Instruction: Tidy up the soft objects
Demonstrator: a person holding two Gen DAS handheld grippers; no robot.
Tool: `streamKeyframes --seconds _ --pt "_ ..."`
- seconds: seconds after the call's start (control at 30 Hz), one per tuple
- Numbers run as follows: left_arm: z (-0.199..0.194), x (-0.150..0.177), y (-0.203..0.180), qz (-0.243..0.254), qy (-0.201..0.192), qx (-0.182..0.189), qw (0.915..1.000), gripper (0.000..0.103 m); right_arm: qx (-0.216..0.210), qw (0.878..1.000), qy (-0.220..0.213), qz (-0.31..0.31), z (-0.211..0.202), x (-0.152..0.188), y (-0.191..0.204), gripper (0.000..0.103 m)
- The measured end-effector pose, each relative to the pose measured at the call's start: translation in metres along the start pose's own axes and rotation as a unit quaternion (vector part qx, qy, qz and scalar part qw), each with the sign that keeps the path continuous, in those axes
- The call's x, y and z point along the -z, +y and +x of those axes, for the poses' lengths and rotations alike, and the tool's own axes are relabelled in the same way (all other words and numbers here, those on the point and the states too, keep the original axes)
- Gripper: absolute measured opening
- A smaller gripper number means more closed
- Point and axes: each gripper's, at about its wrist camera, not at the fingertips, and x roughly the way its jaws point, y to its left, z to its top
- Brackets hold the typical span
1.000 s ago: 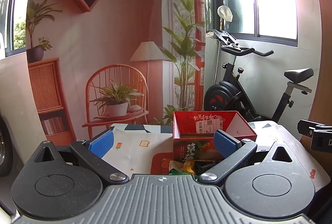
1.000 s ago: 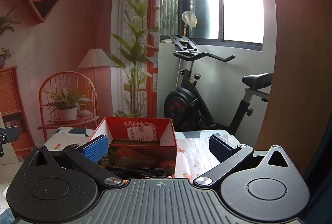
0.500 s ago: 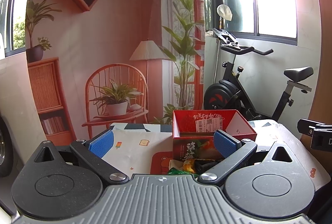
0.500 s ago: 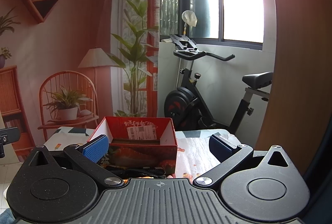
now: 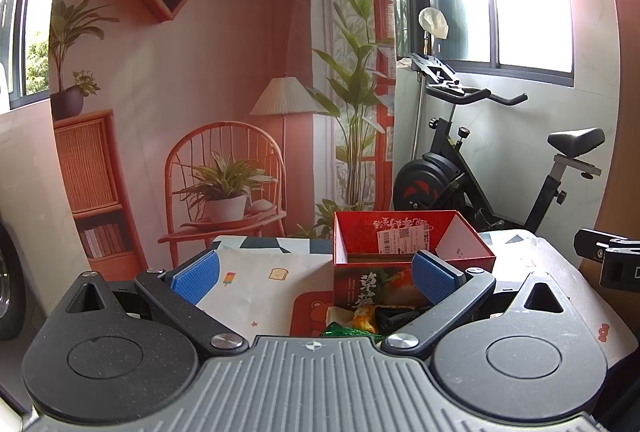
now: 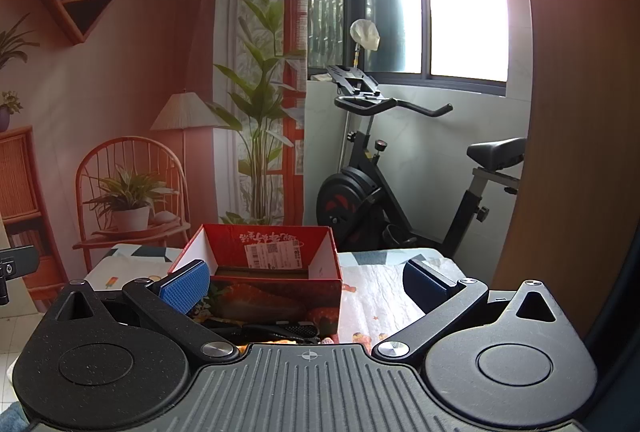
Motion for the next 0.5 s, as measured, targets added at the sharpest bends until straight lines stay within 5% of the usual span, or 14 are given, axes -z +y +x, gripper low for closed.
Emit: streamKeyframes --seconds 0.5 --pt "0.0008 0.0001 -0.0004 -0.001 0.001 0.000 1.0000 0.103 0.000 1.000 0.000 0.000 -0.0001 -0.0002 -0.0001 0.103"
